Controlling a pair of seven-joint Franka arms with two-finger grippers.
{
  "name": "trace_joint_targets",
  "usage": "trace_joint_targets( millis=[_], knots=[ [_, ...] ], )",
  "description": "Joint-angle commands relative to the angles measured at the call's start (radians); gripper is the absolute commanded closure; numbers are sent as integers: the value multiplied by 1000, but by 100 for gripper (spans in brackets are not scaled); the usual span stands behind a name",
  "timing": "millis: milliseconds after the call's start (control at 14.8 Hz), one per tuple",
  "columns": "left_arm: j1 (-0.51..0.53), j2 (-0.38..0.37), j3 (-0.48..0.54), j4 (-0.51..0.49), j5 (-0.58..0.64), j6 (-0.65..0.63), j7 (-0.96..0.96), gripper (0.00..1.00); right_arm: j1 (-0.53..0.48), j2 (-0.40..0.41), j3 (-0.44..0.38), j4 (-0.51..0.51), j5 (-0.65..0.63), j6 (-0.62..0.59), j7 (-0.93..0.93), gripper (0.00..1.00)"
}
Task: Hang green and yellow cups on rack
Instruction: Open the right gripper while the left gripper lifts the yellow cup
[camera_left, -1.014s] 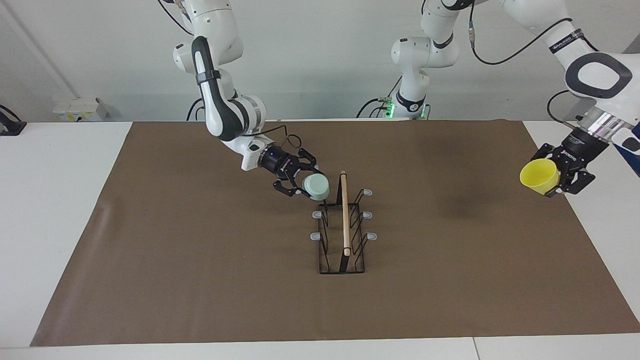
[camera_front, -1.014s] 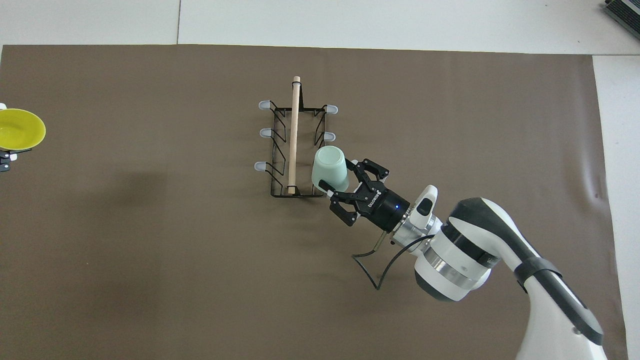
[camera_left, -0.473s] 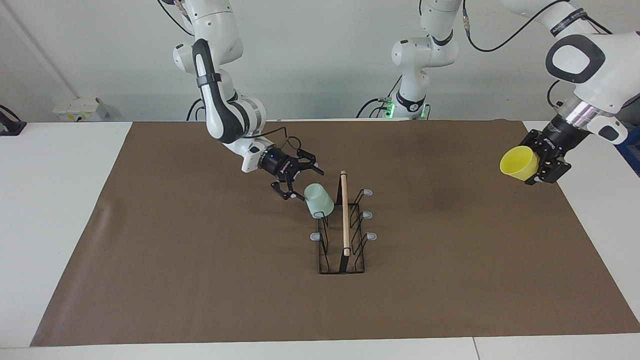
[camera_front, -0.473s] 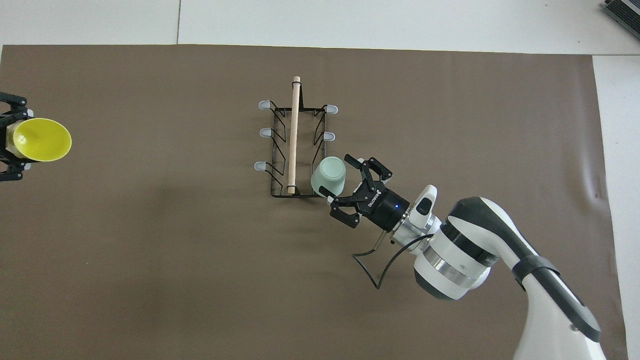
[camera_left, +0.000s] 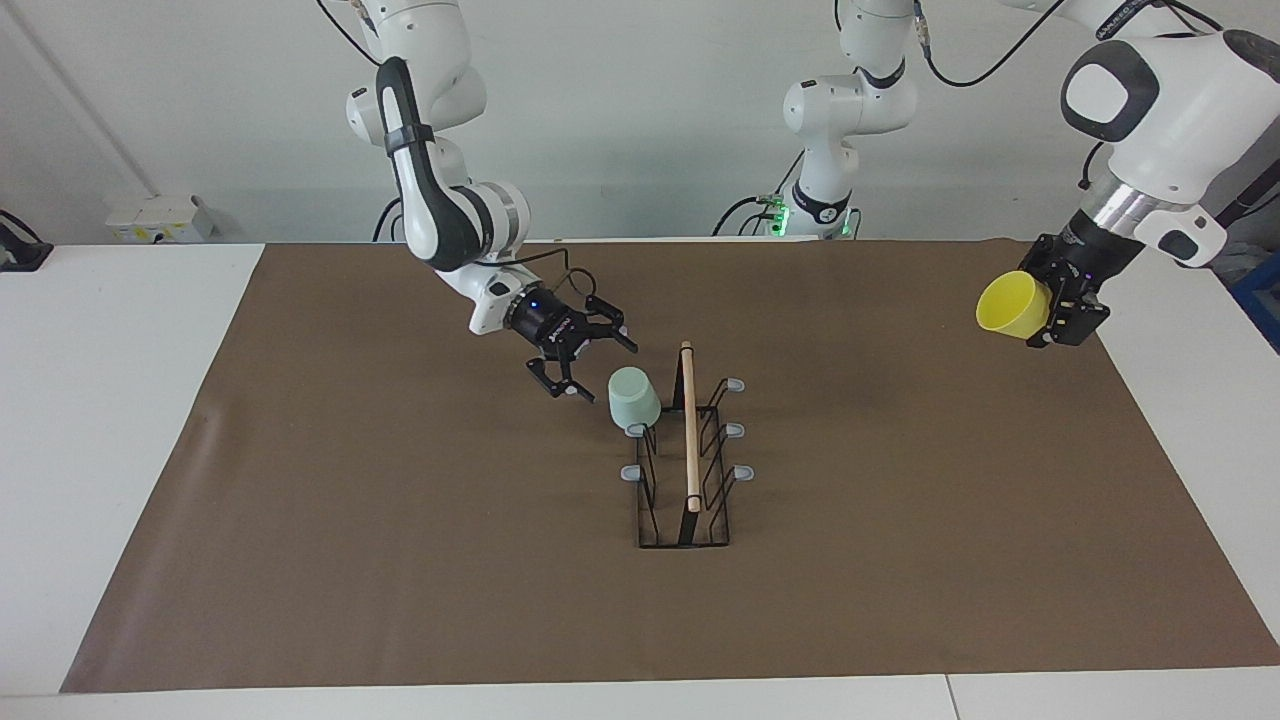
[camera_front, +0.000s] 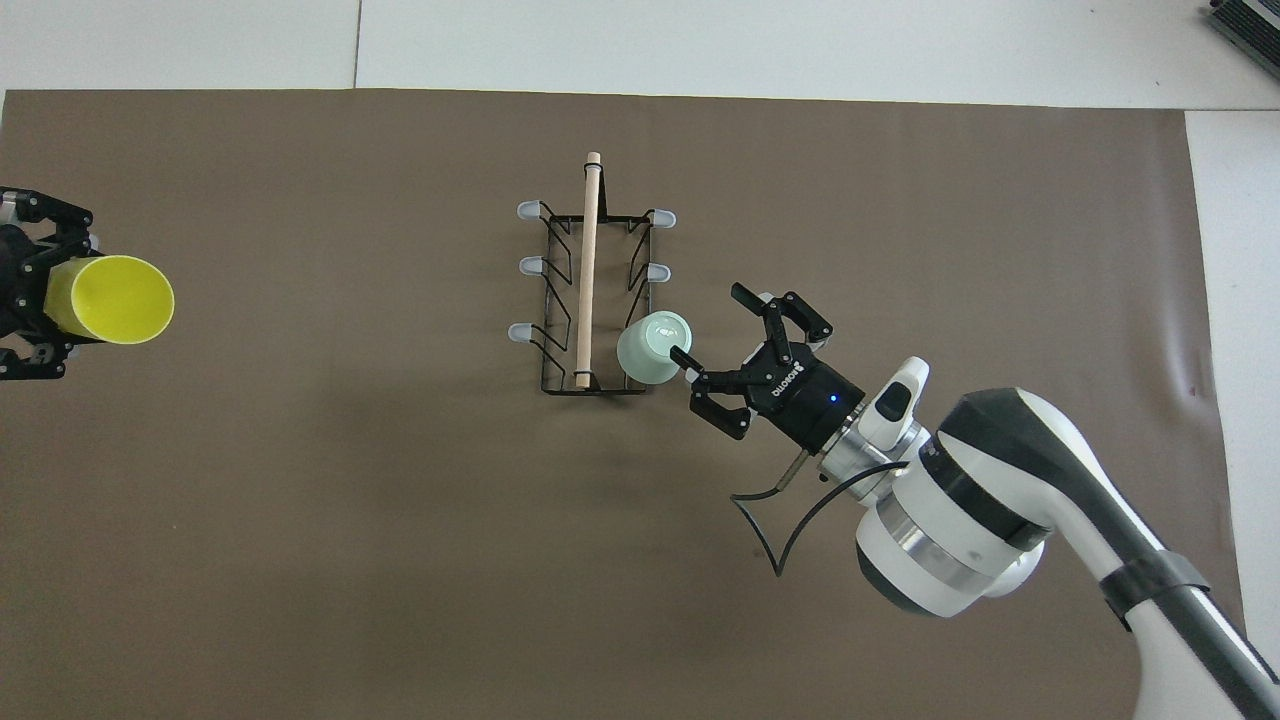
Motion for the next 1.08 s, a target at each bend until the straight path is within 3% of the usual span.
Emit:
trace_joint_targets(
  millis=[0,203,608,1014],
  knots=[
    [13,-8,-90,1,123,-30,-97,100,-67,-14,-1,37,-240,54,144,0],
    [11,-11,-179,-7,248,-44,-239,100,-159,-17,-6,68,-581,26,360,0],
    [19,-5,-359,-6,442,-118,-465,100,-361,-6,-7,121,-1018,-151,641,0],
    [22,69,-622,2,716,-286,-689,100,-417,-17,-16,146,-1412,-153,957,0]
  ],
)
